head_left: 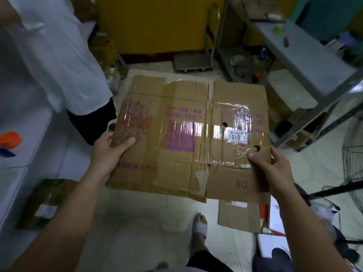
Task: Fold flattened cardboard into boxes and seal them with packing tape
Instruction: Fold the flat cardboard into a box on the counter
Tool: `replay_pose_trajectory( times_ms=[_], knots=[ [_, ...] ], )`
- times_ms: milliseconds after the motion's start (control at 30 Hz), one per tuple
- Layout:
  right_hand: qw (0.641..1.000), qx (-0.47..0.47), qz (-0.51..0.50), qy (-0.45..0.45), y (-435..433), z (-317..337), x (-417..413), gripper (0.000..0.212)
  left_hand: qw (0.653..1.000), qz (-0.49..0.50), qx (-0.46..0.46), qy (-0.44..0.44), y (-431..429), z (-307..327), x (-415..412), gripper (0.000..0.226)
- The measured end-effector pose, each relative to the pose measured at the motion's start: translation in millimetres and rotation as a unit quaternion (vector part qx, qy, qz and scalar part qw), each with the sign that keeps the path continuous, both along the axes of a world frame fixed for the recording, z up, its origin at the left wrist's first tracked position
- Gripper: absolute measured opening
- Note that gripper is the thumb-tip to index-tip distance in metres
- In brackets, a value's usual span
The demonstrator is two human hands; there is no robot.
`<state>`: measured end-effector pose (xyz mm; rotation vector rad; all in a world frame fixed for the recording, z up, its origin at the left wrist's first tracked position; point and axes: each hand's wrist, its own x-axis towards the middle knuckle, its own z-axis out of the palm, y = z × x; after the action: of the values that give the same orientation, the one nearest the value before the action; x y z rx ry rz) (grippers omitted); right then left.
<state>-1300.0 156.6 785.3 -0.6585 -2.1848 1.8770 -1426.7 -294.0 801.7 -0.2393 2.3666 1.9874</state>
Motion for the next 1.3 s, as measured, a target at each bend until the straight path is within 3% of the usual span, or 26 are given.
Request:
replay_pose_trajectory(
  times_ms=[300, 467, 767, 933, 1300],
  knots=[
    [0.999, -0.019, 0.022, -0.019, 81.6, 0.3, -135.0, 0.052, 1.0, 0.018, -0.011, 0.003, 77.3, 2.9, -117.8, 0.026],
    [0.999, -0.012, 0.034, -0.019, 100.2, 1.1, -211.7, 0.058, 0.999, 0.04, -0.02, -0.002, 89.8, 1.0, -182.2, 0.04],
    [0.999, 0.022, 0.025, -0.007, 101.0, 7.8, -366.9, 0.043, 1.0, 0.022, -0.002, -0.001, 91.3, -12.6, -351.4, 0.047],
    [1.0, 0.024, 0.004, -0.009, 94.7, 21.0, -446.5, 0.044, 1.0, 0.017, -0.004, 0.012, 92.0, -12.0, -446.5, 0.064],
    [0.999, 0.019, -0.048, -0.009, 114.4, 17.5, -541.3, 0.043, 1.0, -0.013, 0.008, -0.016, 129.9, -12.0, -574.4, 0.05]
  ],
)
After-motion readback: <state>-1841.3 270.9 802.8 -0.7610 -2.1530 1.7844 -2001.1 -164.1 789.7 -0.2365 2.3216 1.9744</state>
